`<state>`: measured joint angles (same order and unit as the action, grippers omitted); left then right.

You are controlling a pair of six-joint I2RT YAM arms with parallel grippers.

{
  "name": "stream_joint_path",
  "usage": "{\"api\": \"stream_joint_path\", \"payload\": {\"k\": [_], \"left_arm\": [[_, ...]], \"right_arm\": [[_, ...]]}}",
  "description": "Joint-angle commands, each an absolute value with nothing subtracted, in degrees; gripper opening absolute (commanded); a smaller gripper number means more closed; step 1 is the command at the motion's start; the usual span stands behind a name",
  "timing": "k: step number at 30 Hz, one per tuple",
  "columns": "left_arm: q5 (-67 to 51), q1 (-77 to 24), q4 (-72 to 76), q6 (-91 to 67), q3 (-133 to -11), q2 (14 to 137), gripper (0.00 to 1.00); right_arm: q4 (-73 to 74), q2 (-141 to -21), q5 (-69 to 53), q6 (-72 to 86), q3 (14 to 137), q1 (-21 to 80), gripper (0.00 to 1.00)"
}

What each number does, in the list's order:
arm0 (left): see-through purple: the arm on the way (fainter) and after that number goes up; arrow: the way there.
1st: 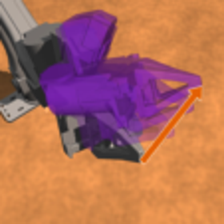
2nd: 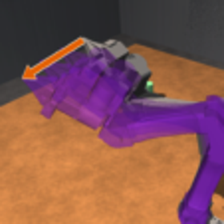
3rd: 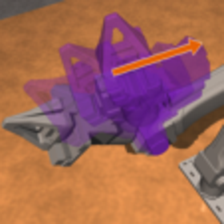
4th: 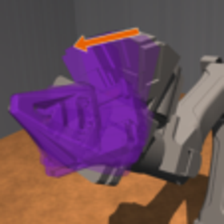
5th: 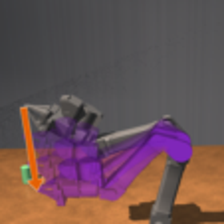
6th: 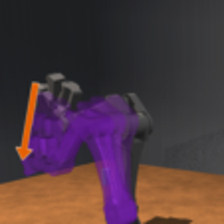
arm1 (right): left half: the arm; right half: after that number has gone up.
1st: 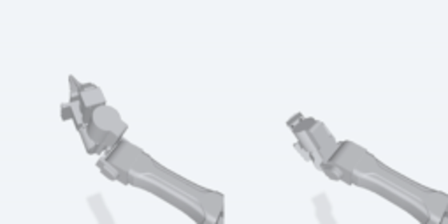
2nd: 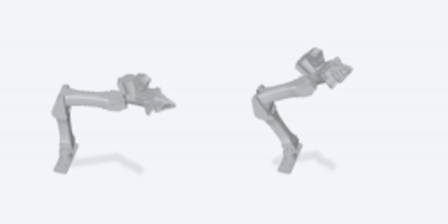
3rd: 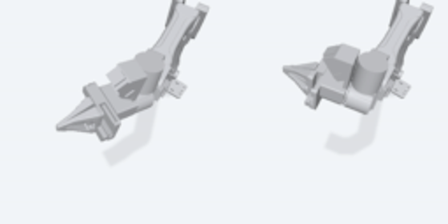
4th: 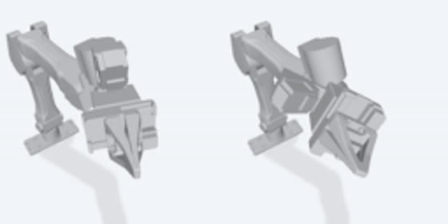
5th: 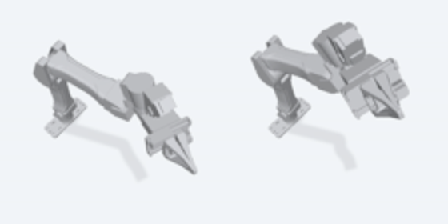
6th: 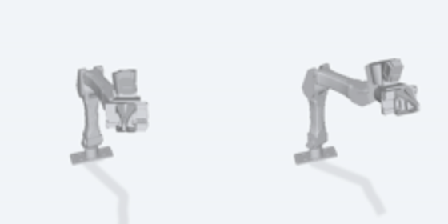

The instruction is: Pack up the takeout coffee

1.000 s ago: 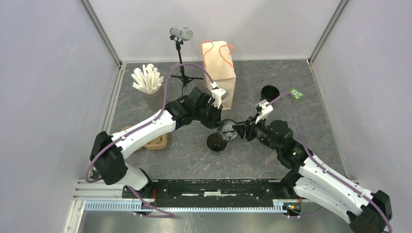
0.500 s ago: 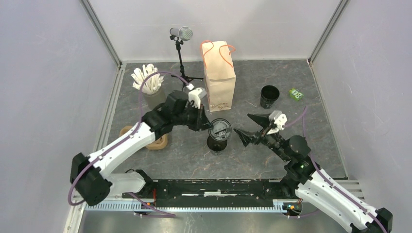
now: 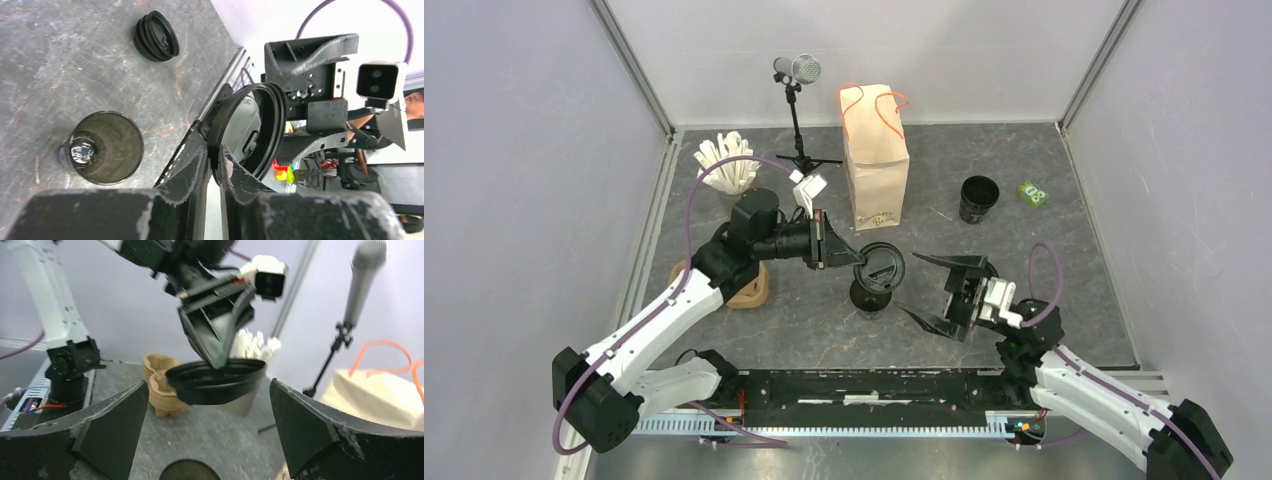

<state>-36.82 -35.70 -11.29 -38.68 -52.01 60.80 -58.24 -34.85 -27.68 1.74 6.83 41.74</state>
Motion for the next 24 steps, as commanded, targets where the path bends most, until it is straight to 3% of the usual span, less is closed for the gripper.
{"api": "stream_joint_path", "payload": {"k": [1,11,20,24], "left_arm": [[-42.27,-35.42,-3.87,-45.77,-51.14,59.25,0.21],[-46.62,-35.47,7.64,-54.58,-47.99,58.26,0.22],[-41.5,-35.46,-4.28,-45.04,-52.23,59.08,0.18],[-30.08,-35.37,-17.15,-34.43,-55.67,58.38,0.29]], "right_arm": [[-81.89,-36.47,-37.7,2.58,4.28,42.56,0.98],[-82.42,-40.89,-35.24,-12.04,4.13,46.54,0.98],[-76.86,-33.1,-23.47,-9.4,-2.57,46.58,0.98],[-58.85,-27.33,-5.8,-0.5,0.7,46.6,0.96]]}}
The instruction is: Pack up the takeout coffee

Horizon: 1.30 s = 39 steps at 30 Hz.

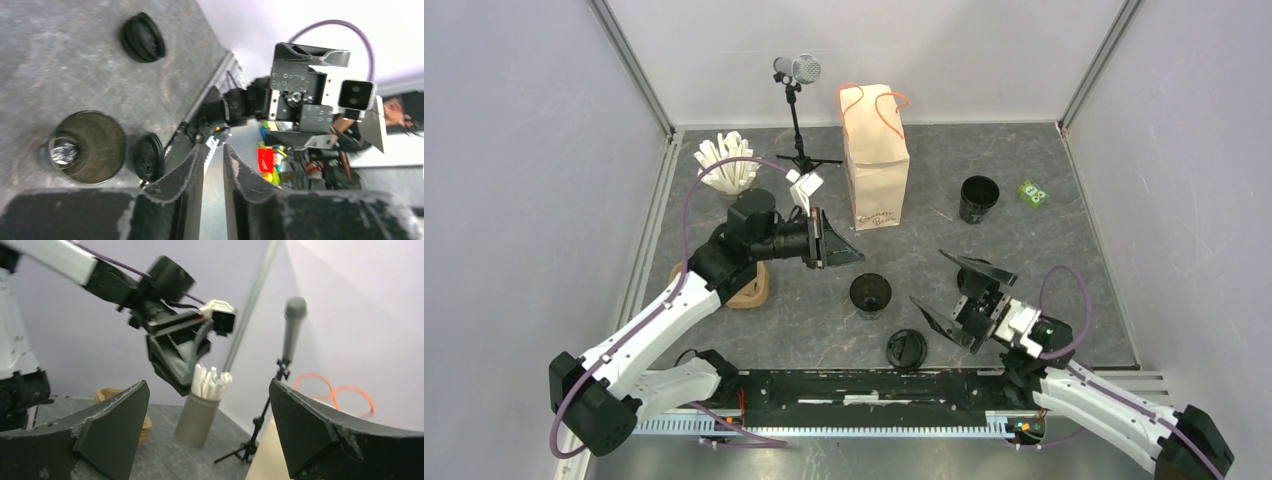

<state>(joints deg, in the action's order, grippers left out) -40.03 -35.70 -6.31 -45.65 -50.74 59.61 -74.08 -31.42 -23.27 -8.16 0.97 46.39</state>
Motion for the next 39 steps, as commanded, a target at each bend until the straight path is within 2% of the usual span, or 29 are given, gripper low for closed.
{"api": "stream_joint_path", "payload": {"k": [1,3,5,8,9,10,16,20,24,39], "left_arm": [[-28.37,-35.35,-19.61,-32.43,-56.32,58.5,0.36],[-25.26,-35.35,-23.91,-28.63,-57.09,58.74,0.56],[-22.01,-35.38,-27.02,-25.83,-57.47,58.92,0.68],[-17.31,-35.27,-30.36,-22.89,-57.95,59.11,0.82],[-16.42,-35.24,-31.22,-22.01,-58.23,59.11,0.94],[-15.38,-35.27,-32.12,-20.99,-58.55,59.04,1.0],[-9.31,-35.27,-35.51,-16.46,-58.44,56.45,1.0],[-8.01,-35.24,-35.18,-15.78,-56.51,54.0,1.0],[-9.07,-35.24,-34.95,-16.6,-54.23,53.21,1.0],[-17.05,-35.2,-33.21,-16.44,-51.95,52.98,1.0]], "right_arm": [[-50.58,-26.38,-1.33,3.52,3.52,46.58,0.96],[-30.24,-26.29,7.96,10.08,8.16,46.58,0.94],[-16.54,-27.86,11.48,14.63,11.42,46.61,0.94],[-4.32,-31.71,9.25,17.53,13.72,46.59,0.88],[-1.12,-33.0,7.76,18.16,14.29,46.57,0.85],[3.03,-34.46,6.72,19.66,14.89,46.63,0.81],[10.23,-33.75,0.6,26.6,10.81,46.68,0.52],[10.09,-29.61,-0.58,28.3,8.89,46.76,0.45],[8.23,-30.37,-5.64,28.17,8.01,46.76,0.44],[7.89,-36.83,-12.0,23.63,8.6,47.72,0.44]]}}
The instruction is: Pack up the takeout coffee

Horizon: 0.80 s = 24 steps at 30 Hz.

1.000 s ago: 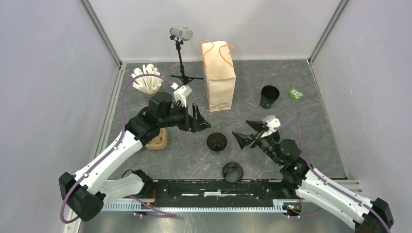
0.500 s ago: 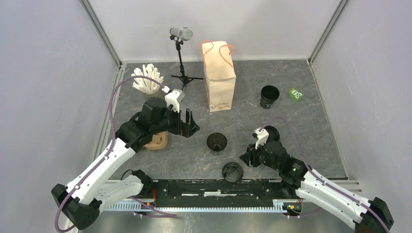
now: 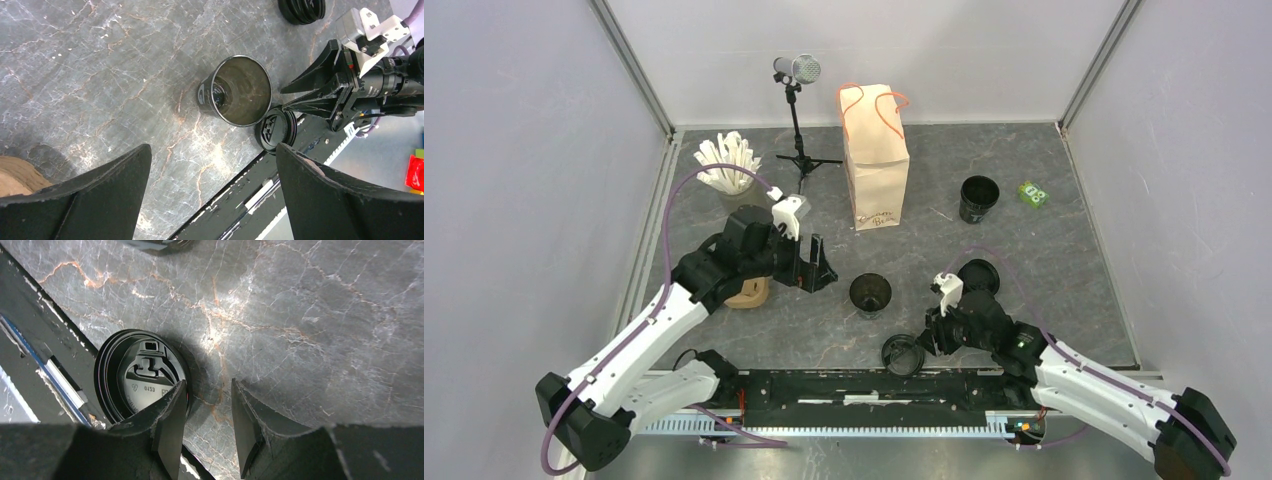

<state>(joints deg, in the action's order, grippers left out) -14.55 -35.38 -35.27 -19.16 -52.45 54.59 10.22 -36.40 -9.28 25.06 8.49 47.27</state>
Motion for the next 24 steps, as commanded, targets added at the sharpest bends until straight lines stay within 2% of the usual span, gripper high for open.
{"api": "stream_joint_path", "payload": {"k": [1,14,17,21,24], "left_arm": [[-17.06,-35.17,-33.29,-16.28,-51.86,52.94,1.0],[-15.96,-35.19,-33.75,-16.81,-52.38,53.41,1.0],[-17.33,-35.14,-33.54,-17.38,-52.48,54.53,1.0],[-19.22,-35.07,-33.83,-17.33,-53.01,55.95,1.0],[-21.3,-35.13,-33.65,-16.8,-54.23,55.91,0.97]], "right_arm": [[7.51,-36.9,-12.04,23.68,8.44,47.85,0.44],[5.86,-37.19,-11.55,23.69,6.62,48.1,0.28],[5.37,-37.14,-11.01,23.66,6.23,48.1,0.21],[7.18,-35.1,-8.51,23.68,7.69,48.08,0.06],[10.2,-31.84,-4.95,23.81,9.99,48.09,0.0]]}}
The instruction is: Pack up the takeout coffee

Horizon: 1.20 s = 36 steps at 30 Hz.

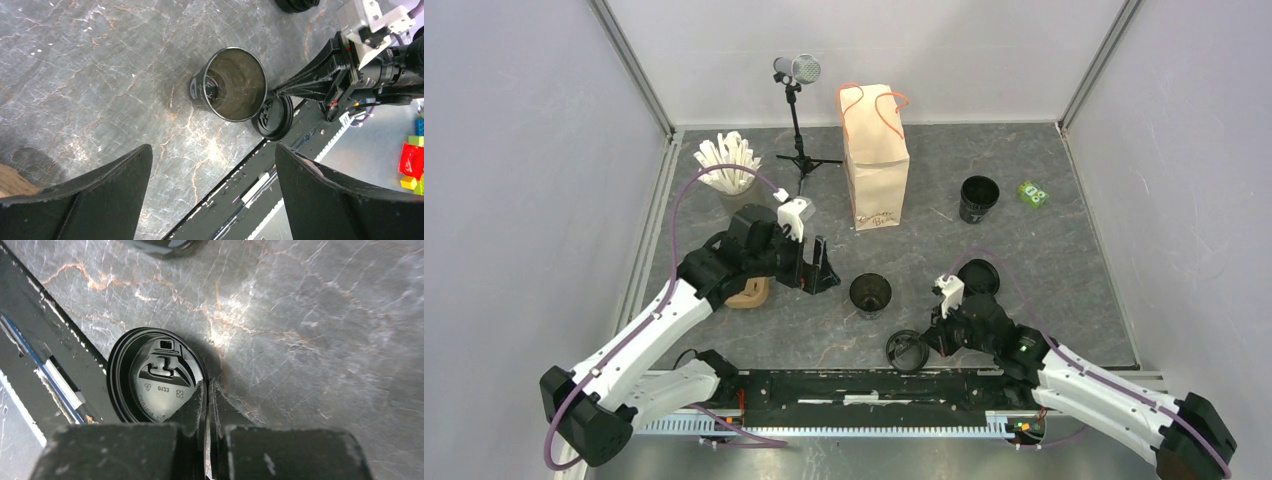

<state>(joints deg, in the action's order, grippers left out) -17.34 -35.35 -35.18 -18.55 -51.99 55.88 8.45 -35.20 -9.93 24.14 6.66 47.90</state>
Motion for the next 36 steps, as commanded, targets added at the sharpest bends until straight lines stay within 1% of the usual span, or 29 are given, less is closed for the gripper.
{"api": "stream_joint_path", "payload": {"k": [1,3,6,8,11,19,24,27,32,36], "left_arm": [[-21.86,-35.12,-33.56,-16.78,-54.79,55.89,0.95],[-21.82,-35.14,-33.29,-16.66,-56.5,55.91,0.9],[-23.9,-35.17,-32.68,-15.97,-59.18,56.47,0.88],[-25.78,-35.29,-32.52,-15.03,-61.43,57.72,0.86],[-25.5,-36.29,-33.16,-13.28,-64.42,60.17,0.8],[-15.45,-45.69,-34.98,-7.17,-69.97,67.0,0.78],[-9.47,-50.35,-35.11,-4.38,-71.09,70.32,0.75],[-5.76,-51.87,-35.33,-2.71,-71.11,71.64,0.71],[-1.84,-53.25,-35.33,-0.9,-70.58,73.32,0.7],[-0.18,-53.85,-35.51,-0.25,-70.58,74.72,0.66]], "right_arm": [[11.75,-30.86,-3.23,23.8,11.03,48.12,0.0],[13.9,-29.15,-0.84,23.75,12.98,48.08,0.0],[15.3,-27.06,1.21,24.15,15.67,48.11,0.0],[15.3,-26.55,1.56,24.64,17.28,48.12,0.0],[14.81,-27.23,1.2,25.21,20.33,48.04,0.0],[7.51,-32.65,-2.26,26.48,26.74,48.09,0.0],[2.73,-36.45,-2.38,27.06,28.8,48.12,0.0],[0.43,-38.25,-2.35,27.48,29.25,48.14,0.0],[-2.57,-40.98,-3.47,27.85,30.06,48.09,0.0],[-4.09,-41.88,-3.38,28.46,29.97,48.08,0.0]]}}
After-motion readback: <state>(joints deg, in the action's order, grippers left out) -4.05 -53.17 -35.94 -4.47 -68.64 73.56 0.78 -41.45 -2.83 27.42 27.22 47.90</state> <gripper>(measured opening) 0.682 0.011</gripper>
